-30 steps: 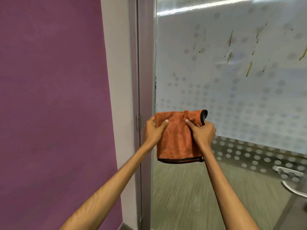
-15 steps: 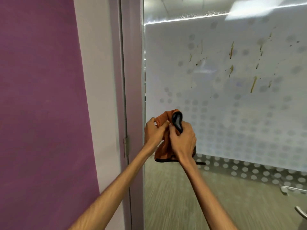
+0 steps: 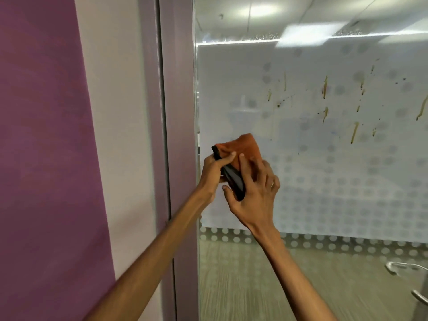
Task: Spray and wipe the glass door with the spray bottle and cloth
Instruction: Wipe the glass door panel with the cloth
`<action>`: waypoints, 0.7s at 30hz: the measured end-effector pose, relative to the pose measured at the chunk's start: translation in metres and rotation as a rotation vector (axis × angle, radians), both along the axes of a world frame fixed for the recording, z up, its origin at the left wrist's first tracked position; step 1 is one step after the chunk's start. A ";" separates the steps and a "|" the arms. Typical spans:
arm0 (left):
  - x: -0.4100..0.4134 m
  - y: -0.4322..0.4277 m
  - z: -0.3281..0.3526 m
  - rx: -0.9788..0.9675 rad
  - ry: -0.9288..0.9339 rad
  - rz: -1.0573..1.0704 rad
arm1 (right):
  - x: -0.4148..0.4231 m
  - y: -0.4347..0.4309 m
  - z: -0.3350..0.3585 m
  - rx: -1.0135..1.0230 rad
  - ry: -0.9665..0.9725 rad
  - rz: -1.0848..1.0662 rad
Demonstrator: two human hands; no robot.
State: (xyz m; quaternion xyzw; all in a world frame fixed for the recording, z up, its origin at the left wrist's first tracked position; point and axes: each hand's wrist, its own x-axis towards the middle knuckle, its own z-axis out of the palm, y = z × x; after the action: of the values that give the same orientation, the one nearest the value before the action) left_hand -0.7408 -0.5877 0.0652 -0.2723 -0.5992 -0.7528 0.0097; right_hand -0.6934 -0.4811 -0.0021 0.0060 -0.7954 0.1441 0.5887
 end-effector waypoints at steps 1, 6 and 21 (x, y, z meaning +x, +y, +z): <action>-0.002 0.000 0.008 -0.018 0.018 -0.021 | -0.005 0.002 0.001 0.016 0.040 -0.030; -0.007 0.008 0.048 -0.101 0.112 -0.179 | -0.025 0.010 0.022 0.021 0.306 0.031; -0.124 0.014 0.131 -0.404 1.040 0.956 | -0.067 0.050 0.252 0.121 0.137 -0.267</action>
State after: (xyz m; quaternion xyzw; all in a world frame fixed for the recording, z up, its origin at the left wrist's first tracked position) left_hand -0.8648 -0.5739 0.1962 -0.2998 -0.6976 -0.3149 0.5695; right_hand -0.7604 -0.4306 0.2503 -0.0546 -0.7542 0.0156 0.6542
